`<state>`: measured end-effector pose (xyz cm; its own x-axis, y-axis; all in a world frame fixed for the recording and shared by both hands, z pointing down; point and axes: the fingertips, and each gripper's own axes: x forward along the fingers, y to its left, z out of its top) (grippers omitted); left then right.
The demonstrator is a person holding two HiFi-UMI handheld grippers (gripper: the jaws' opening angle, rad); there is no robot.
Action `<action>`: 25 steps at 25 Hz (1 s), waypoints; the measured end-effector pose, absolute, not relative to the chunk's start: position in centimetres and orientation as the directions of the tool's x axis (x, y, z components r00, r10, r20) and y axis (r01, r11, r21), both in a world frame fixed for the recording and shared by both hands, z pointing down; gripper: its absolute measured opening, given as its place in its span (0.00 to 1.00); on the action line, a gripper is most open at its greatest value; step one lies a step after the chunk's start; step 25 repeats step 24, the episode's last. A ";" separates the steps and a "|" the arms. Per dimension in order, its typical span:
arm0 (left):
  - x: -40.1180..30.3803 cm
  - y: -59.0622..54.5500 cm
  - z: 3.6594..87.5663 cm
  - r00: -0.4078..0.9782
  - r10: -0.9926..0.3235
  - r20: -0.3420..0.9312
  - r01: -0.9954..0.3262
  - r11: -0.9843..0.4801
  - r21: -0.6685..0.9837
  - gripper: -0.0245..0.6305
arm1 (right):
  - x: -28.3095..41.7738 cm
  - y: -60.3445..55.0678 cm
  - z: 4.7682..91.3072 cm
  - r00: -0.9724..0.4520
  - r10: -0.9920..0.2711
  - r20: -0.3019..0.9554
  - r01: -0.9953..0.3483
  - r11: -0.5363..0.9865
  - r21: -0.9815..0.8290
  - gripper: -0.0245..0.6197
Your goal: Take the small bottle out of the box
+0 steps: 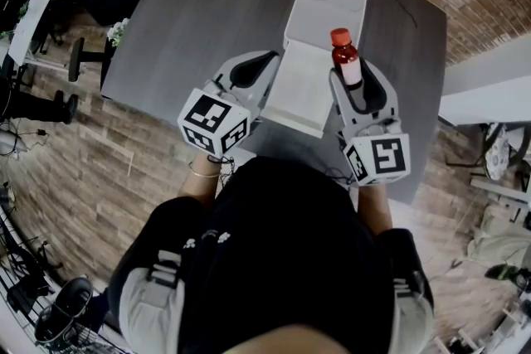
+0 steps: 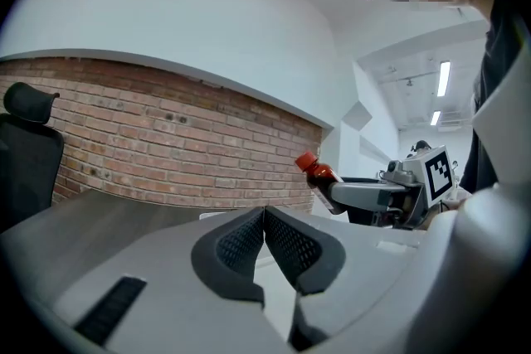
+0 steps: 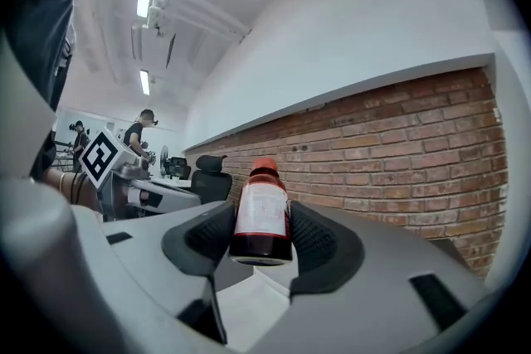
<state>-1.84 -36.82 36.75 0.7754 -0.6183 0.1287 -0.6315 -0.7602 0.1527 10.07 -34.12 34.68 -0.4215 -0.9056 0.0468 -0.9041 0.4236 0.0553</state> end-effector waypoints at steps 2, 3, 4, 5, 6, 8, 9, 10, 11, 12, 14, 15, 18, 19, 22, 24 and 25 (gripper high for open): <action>-2.1 -36.8 36.4 0.773 -0.622 0.121 -0.634 -0.759 0.148 0.05 | 9.9 -34.0 34.4 -0.422 -0.906 0.042 -0.904 0.424 0.055 0.37; -2.2 -36.7 36.2 0.773 -0.624 0.118 -0.635 -0.759 0.147 0.05 | 9.8 -33.9 34.3 -0.424 -0.905 0.039 -0.903 0.426 0.056 0.37; -2.3 -36.7 36.2 0.772 -0.624 0.116 -0.635 -0.758 0.147 0.05 | 9.7 -33.8 34.2 -0.426 -0.904 0.037 -0.902 0.428 0.057 0.37; -2.4 -36.7 36.1 0.772 -0.625 0.115 -0.636 -0.758 0.147 0.05 | 9.5 -33.7 34.1 -0.428 -0.903 0.035 -0.901 0.430 0.058 0.37; -2.4 -36.7 36.2 0.771 -0.626 0.117 -0.637 -0.757 0.147 0.05 | 9.5 -33.7 34.0 -0.430 -0.902 0.034 -0.900 0.432 0.059 0.37; -2.1 -36.8 36.3 0.771 -0.626 0.120 -0.637 -0.756 0.147 0.05 | 9.6 -33.7 33.9 -0.433 -0.901 0.032 -0.899 0.434 0.059 0.37; -2.0 -36.8 36.3 0.771 -0.625 0.121 -0.637 -0.757 0.148 0.05 | 9.7 -33.8 33.9 -0.432 -0.901 0.031 -0.899 0.433 0.059 0.37; -1.9 -36.8 36.3 0.771 -0.625 0.122 -0.637 -0.757 0.148 0.05 | 9.8 -33.8 33.8 -0.432 -0.901 0.030 -0.900 0.433 0.058 0.37; -1.9 -36.7 36.3 0.771 -0.625 0.121 -0.636 -0.757 0.148 0.05 | 9.9 -33.8 33.8 -0.431 -0.902 0.029 -0.900 0.432 0.057 0.37; -1.9 -36.7 36.3 0.771 -0.625 0.121 -0.636 -0.757 0.149 0.05 | 9.9 -33.8 33.8 -0.430 -0.902 0.028 -0.901 0.431 0.056 0.37; -2.1 -36.7 36.3 0.771 -0.625 0.120 -0.636 -0.757 0.149 0.05 | 9.8 -33.8 33.8 -0.429 -0.903 0.027 -0.902 0.429 0.053 0.37; -2.1 -36.7 36.4 0.771 -0.625 0.121 -0.637 -0.756 0.149 0.05 | 9.7 -33.8 33.8 -0.429 -0.903 0.028 -0.901 0.430 0.052 0.37; -2.1 -36.7 36.4 0.770 -0.626 0.122 -0.638 -0.755 0.151 0.05 | 9.7 -33.8 33.7 -0.432 -0.902 0.031 -0.900 0.433 0.049 0.37; -2.0 -36.7 36.3 0.770 -0.626 0.122 -0.638 -0.755 0.151 0.05 | 9.8 -33.7 33.7 -0.432 -0.901 0.031 -0.900 0.433 0.048 0.37; -1.8 -36.6 36.3 0.772 -0.624 0.121 -0.636 -0.757 0.150 0.05 | 9.9 -33.6 33.7 -0.433 -0.901 0.029 -0.900 0.434 0.045 0.37; -1.8 -36.7 36.3 0.772 -0.624 0.121 -0.635 -0.758 0.149 0.05 | 9.9 -33.6 33.7 -0.434 -0.901 0.029 -0.900 0.435 0.043 0.37; -1.8 -36.7 36.3 0.772 -0.624 0.121 -0.635 -0.758 0.149 0.05 | 9.9 -33.6 33.7 -0.434 -0.901 0.029 -0.900 0.435 0.043 0.37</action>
